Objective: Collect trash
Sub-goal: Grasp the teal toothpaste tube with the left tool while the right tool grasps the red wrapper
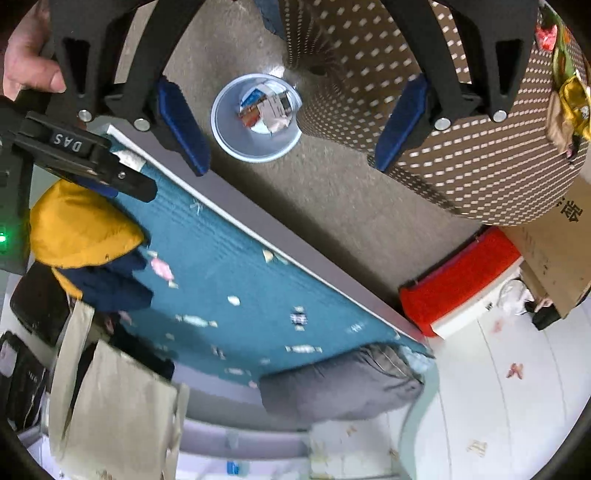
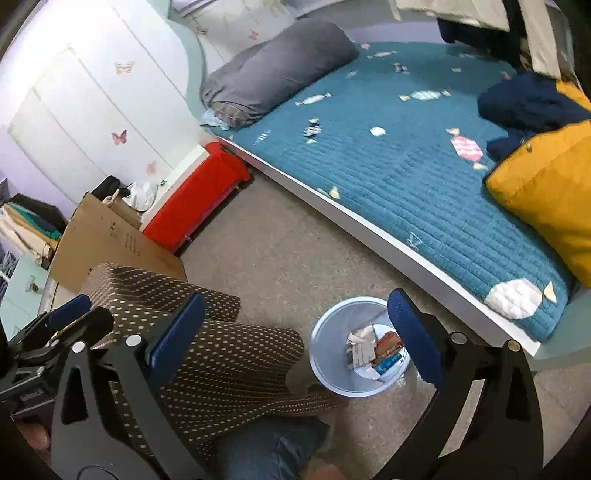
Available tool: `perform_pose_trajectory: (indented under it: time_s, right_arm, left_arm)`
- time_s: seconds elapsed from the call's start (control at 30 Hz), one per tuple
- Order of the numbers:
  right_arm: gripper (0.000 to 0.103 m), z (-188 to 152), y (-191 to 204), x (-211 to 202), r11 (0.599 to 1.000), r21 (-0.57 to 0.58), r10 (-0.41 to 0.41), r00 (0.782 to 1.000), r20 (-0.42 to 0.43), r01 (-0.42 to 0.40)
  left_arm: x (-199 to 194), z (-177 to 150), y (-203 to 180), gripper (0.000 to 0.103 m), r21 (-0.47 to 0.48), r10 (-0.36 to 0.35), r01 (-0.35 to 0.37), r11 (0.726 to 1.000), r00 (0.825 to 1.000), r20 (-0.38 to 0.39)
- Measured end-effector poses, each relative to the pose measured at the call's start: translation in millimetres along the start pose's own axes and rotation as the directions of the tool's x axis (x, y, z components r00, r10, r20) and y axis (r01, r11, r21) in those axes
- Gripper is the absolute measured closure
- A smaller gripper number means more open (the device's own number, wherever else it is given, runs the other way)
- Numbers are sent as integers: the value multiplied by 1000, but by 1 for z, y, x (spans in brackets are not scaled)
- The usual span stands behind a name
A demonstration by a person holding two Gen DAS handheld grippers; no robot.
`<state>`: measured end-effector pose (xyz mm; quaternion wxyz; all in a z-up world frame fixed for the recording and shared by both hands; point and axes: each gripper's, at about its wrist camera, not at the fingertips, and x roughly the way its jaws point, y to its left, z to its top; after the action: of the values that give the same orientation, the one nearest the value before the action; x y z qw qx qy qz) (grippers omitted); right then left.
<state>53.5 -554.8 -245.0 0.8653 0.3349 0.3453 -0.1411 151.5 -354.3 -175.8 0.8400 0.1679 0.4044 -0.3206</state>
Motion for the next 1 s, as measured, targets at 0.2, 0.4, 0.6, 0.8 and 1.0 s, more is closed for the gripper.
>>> perform_pose_trajectory:
  time_s: [0.2, 0.4, 0.6, 0.8, 1.0]
  right_arm:
    - [6, 1, 39, -26, 998, -66, 20, 999, 35, -18]
    - [6, -4, 87, -46, 988, -144, 64, 997, 45, -57]
    - [6, -16, 146, -58, 963, -248, 120, 992, 29, -109]
    - [6, -35, 202, -58, 923, -345, 177, 984, -12, -171]
    - [6, -66, 258, -45, 864, -444, 220, 972, -88, -236]
  left_arm:
    - [-47, -9, 19, 13, -42, 6, -3, 999, 997, 73]
    - [-87, -27, 43, 12, -74, 28, -18, 997, 992, 126]
    - [-127, -56, 85, 12, -151, 81, -55, 987, 982, 172]
    - [-157, -86, 131, 12, -233, 144, -98, 968, 971, 189]
    - [-181, -119, 176, 12, -318, 220, -154, 935, 958, 183]
